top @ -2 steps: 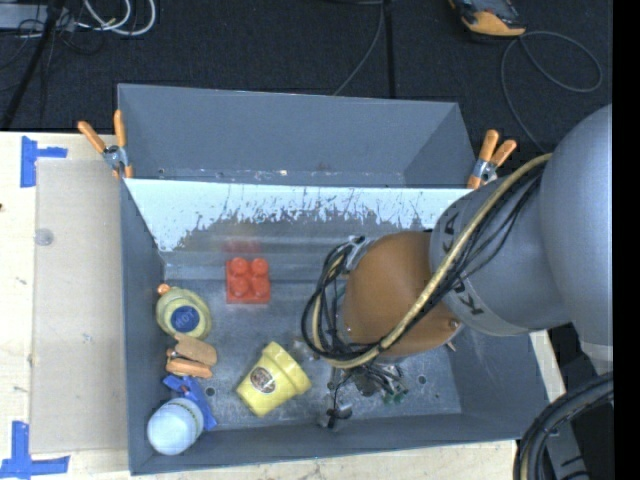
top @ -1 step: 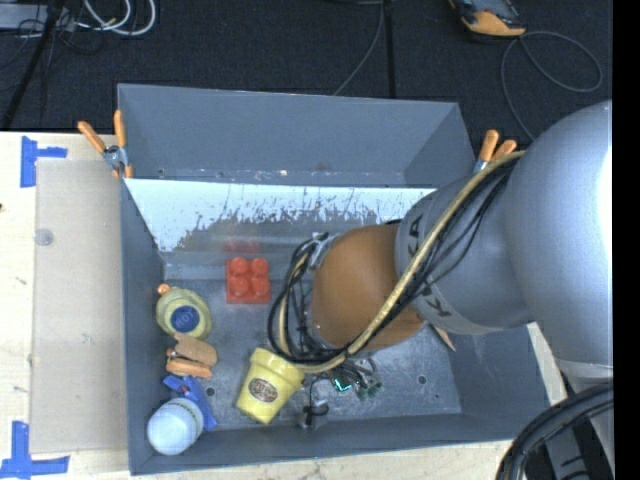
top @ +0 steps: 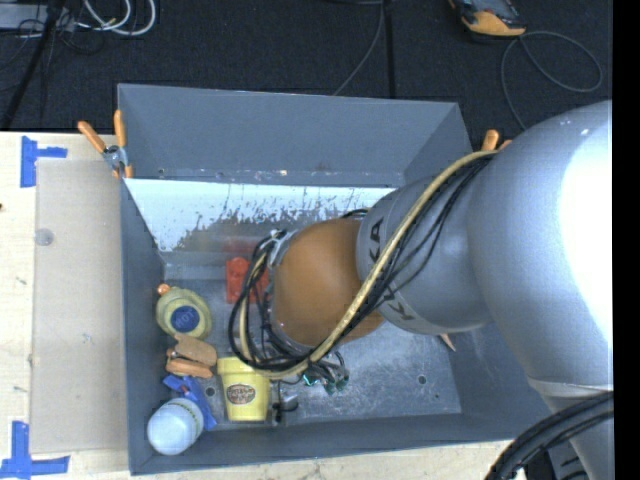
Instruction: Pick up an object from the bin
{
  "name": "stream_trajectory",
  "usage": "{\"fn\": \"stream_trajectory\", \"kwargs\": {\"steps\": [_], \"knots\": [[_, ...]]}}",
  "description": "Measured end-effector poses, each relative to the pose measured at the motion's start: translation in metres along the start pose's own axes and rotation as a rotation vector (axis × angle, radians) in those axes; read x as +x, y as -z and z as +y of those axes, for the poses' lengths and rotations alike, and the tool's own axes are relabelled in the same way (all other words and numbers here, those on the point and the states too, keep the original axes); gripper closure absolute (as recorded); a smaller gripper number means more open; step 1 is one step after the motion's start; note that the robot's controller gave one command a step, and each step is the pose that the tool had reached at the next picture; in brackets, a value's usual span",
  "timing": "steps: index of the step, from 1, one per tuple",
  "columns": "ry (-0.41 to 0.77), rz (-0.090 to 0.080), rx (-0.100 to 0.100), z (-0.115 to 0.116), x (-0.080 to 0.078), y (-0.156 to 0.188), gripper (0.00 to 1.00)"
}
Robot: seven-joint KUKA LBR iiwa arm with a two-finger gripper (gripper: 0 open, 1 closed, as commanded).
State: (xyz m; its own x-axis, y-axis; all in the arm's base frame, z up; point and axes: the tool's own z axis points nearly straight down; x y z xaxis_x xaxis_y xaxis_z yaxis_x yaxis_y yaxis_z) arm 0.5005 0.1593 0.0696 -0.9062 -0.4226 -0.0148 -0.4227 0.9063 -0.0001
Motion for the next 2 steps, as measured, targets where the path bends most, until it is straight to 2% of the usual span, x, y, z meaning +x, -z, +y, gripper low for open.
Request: {"fn": "stream_trajectory", "kwargs": {"steps": [1,2], "knots": [[0.039,0.004,0.002,-0.01,-0.01,0.0,0.0],[0.063,0.012,-0.001,-0.007,-0.003,0.04,0.0]]}}
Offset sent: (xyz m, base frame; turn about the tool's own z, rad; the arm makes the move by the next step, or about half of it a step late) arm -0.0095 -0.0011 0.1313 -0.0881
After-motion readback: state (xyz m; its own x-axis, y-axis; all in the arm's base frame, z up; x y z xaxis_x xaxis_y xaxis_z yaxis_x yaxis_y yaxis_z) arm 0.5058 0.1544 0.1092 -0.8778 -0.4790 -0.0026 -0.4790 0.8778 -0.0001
